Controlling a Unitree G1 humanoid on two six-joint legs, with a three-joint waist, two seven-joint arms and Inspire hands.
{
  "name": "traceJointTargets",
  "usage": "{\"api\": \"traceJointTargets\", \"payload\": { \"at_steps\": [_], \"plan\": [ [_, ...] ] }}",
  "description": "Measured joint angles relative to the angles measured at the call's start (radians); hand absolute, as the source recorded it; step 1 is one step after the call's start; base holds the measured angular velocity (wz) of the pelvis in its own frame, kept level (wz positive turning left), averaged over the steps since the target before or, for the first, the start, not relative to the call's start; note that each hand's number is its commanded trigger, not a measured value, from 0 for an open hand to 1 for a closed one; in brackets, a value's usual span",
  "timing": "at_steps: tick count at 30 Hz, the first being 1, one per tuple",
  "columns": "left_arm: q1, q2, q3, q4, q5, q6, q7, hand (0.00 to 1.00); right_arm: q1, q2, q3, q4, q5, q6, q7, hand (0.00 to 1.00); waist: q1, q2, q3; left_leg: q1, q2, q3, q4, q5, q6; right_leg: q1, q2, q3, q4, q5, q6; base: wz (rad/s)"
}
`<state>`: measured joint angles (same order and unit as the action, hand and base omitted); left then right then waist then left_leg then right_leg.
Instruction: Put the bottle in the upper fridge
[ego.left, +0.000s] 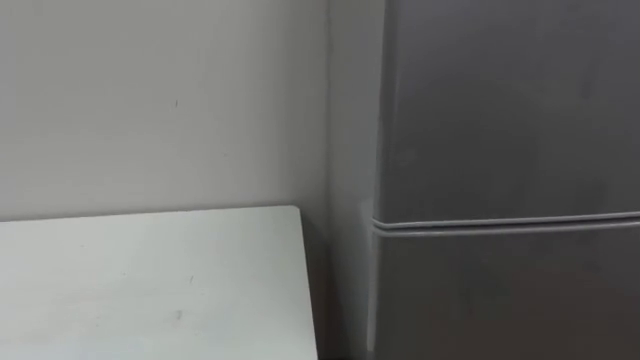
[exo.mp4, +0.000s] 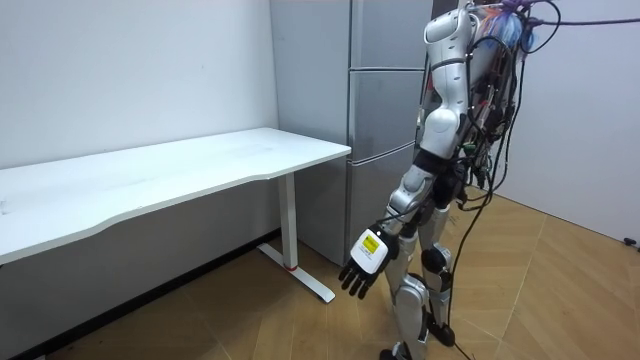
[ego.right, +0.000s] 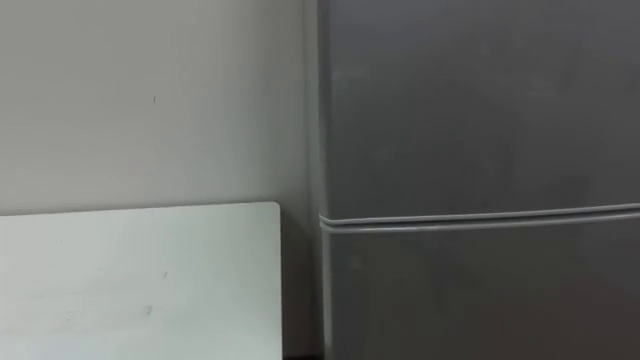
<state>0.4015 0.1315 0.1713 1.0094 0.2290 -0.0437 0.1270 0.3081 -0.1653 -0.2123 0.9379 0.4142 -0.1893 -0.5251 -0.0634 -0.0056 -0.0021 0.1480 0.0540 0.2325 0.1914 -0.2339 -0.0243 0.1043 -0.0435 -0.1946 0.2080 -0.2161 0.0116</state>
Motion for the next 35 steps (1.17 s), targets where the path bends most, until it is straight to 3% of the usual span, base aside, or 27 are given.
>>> {"api": "traceJointTargets", "payload": {
  "at_steps": [7,12,21,35],
  "plan": [
    [-0.024,0.000,-0.064,0.007,0.002,0.001,0.001,0.00,-0.014,0.011,0.127,0.059,-0.179,0.017,0.143,0.00,0.021,0.006,0.0001,-0.004,0.000,-0.005,0.000,0.000,0.000,0.000,0.000,0.000,-0.002,0.000,0.000,0.00],
    [-0.044,-0.003,-0.115,0.012,0.006,0.000,0.000,0.00,-0.025,0.023,0.178,0.078,-0.227,0.018,0.221,0.00,0.033,0.015,0.0003,-0.007,0.000,-0.015,0.003,0.000,0.000,0.004,0.000,-0.012,-0.005,0.000,0.000,0.06],
    [-0.077,-0.005,-0.136,0.048,0.001,0.001,0.000,0.00,-0.057,0.045,0.240,0.121,-0.200,0.039,0.339,0.00,0.042,0.015,0.0015,-0.016,0.000,-0.021,0.013,0.000,0.000,0.010,-0.005,-0.031,-0.004,-0.003,-0.002,0.04],
    [-0.082,-0.009,-0.142,0.069,0.020,0.030,-0.005,0.00,-0.059,0.023,0.250,0.165,-0.077,0.060,0.501,0.00,0.041,0.010,0.0035,-0.032,-0.006,-0.058,0.032,0.000,0.001,0.015,-0.011,-0.058,-0.005,-0.006,0.001,0.07]
  ]
}}
